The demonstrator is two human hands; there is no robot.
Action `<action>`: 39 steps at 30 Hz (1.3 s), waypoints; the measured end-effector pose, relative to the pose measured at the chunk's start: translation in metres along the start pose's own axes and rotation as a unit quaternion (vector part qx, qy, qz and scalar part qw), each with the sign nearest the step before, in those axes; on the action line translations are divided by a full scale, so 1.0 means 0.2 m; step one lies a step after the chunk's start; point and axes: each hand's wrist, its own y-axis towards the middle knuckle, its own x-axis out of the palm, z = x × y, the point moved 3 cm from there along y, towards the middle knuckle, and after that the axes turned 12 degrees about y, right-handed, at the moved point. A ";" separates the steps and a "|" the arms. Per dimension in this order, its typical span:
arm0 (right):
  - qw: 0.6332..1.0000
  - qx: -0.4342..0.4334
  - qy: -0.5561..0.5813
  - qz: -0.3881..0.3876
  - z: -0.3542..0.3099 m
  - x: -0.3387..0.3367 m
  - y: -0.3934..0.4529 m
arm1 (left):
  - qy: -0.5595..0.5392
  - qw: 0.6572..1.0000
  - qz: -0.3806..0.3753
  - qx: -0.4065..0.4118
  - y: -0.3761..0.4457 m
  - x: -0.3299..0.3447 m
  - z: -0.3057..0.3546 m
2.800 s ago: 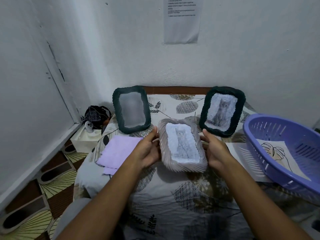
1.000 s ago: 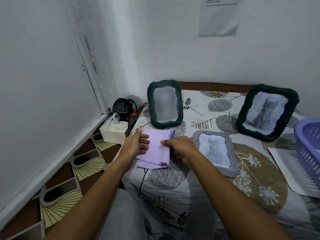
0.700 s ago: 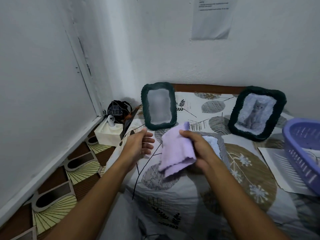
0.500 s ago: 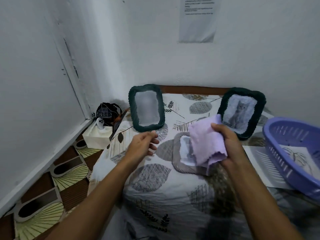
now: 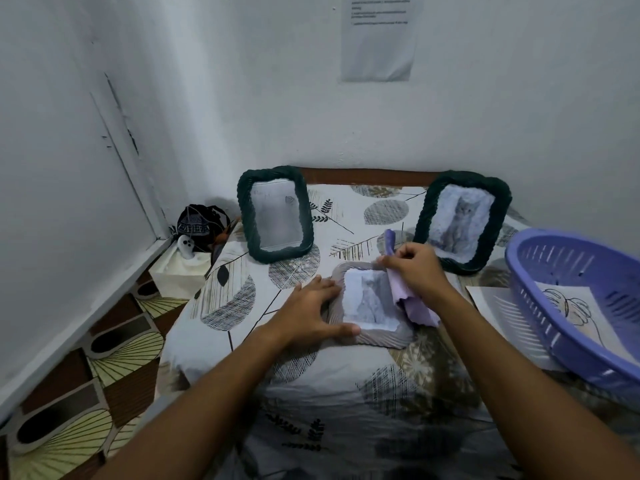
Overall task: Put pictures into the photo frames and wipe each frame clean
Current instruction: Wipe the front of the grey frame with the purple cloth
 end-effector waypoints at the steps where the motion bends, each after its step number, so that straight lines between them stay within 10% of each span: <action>1: 1.000 0.002 -0.002 -0.005 0.01 0.03 0.00 | 0.011 1.000 -0.009 0.002 0.00 0.01 -0.01; 20: 0.971 -0.062 -0.206 -0.105 0.18 0.15 0.00 | 0.041 0.998 0.036 0.027 0.01 0.06 -0.06; 39: 0.837 -0.084 -0.501 -0.204 0.21 0.20 -0.04 | 0.046 0.999 0.023 0.008 0.01 0.05 -0.06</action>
